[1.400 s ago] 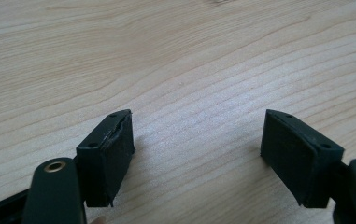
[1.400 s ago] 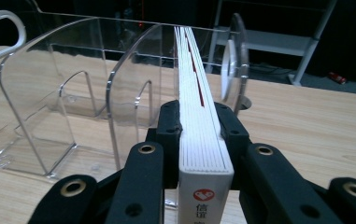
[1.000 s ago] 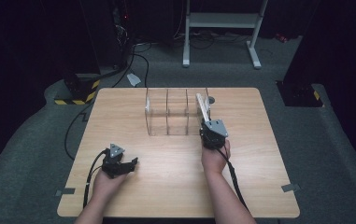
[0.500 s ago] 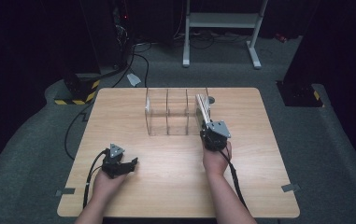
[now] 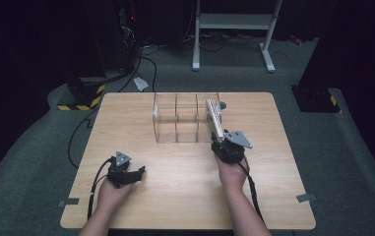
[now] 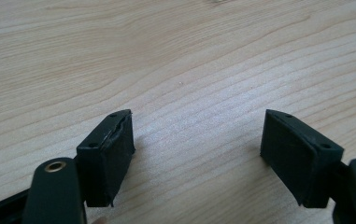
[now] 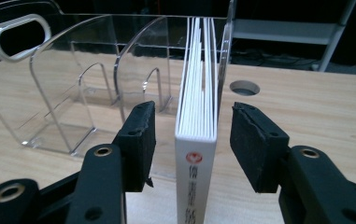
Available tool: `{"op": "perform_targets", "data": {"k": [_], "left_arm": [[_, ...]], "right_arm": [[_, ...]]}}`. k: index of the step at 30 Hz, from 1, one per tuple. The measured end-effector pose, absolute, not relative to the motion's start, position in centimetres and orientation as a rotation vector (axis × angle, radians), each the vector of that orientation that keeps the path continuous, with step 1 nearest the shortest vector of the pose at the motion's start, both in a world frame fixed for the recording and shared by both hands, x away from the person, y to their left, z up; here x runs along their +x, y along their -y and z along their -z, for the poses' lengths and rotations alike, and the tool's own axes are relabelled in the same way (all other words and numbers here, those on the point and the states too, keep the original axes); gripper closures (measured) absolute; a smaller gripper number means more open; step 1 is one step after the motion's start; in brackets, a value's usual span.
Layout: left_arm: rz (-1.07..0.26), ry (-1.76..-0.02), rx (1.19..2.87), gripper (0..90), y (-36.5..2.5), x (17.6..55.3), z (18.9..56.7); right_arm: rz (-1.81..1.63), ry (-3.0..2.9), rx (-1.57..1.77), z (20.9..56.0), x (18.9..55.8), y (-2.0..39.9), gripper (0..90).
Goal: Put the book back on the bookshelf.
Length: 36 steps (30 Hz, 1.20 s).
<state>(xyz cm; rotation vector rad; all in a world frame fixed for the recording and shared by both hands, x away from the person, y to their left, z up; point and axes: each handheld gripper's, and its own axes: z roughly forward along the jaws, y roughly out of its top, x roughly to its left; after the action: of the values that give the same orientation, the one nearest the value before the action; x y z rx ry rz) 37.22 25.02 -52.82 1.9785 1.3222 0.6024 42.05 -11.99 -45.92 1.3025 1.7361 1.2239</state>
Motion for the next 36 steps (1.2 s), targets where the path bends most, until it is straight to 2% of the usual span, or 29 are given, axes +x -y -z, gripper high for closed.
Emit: {"op": "perform_targets", "data": {"k": [14,25,36], "left_arm": [[-0.602,-1.322,1.979,25.8,-25.0,37.2,52.8],[-0.602,-1.323,1.978,25.8,-25.0,37.2,52.8],[-0.603,-1.323,1.978,25.8,-25.0,37.2,52.8]], "right_arm": [[-1.265,-1.833,1.258,46.8,39.9,13.5,48.5],[-1.236,-1.854,1.248,47.4,39.8,13.6,61.4],[-1.245,-1.853,1.288,48.1,40.5,13.5,67.2]]}}
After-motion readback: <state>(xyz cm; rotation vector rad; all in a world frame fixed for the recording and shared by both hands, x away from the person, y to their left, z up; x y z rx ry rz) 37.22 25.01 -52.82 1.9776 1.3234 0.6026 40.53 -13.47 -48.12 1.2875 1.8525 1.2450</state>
